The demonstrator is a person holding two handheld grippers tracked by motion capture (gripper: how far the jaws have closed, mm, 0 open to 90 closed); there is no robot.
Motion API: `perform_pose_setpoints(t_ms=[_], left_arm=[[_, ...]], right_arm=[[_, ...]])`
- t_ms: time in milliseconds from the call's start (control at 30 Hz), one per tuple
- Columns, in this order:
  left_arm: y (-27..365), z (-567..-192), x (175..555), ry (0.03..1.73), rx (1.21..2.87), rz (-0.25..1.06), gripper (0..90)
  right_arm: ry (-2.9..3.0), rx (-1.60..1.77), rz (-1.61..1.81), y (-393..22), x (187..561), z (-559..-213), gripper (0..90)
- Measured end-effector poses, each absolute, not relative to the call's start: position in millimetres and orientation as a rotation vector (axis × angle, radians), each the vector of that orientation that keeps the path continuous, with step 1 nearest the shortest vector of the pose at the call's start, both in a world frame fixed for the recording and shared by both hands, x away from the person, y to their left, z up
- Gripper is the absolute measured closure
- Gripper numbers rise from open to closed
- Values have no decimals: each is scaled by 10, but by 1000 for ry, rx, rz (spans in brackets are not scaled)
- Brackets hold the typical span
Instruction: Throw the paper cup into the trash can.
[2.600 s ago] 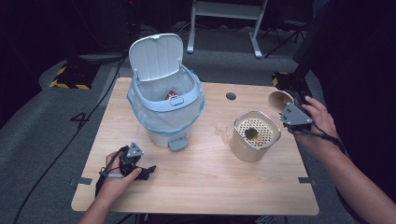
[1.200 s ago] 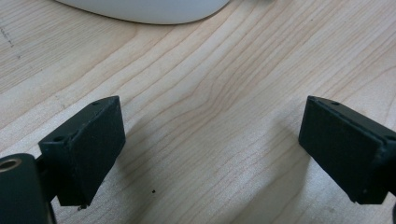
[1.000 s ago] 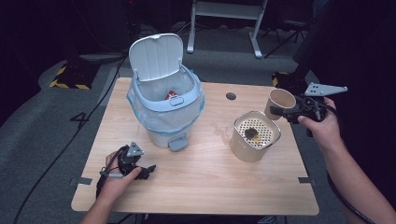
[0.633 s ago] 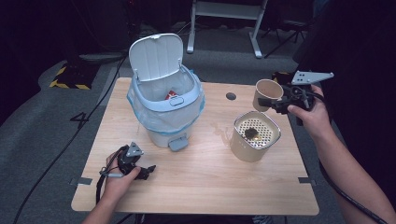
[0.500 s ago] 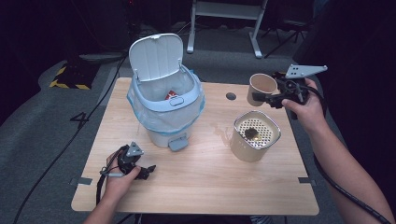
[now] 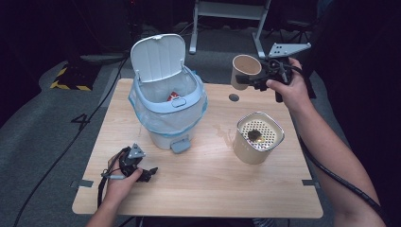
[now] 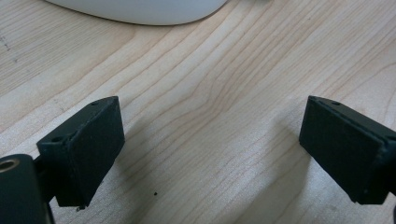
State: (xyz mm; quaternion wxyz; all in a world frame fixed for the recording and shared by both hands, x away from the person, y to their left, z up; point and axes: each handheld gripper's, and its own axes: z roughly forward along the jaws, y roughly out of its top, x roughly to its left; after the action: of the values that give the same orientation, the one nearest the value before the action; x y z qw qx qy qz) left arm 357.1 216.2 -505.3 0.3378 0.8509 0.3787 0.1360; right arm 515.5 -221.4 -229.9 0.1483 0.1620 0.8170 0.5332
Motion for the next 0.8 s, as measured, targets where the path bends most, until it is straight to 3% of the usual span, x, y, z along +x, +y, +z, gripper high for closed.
perform_pose_setpoints(t_ms=[800], left_arm=[[2159,-5052,3578,990,2218,356,71]], right_arm=[[2347,400,1687,-1163,5362,-2257,312]])
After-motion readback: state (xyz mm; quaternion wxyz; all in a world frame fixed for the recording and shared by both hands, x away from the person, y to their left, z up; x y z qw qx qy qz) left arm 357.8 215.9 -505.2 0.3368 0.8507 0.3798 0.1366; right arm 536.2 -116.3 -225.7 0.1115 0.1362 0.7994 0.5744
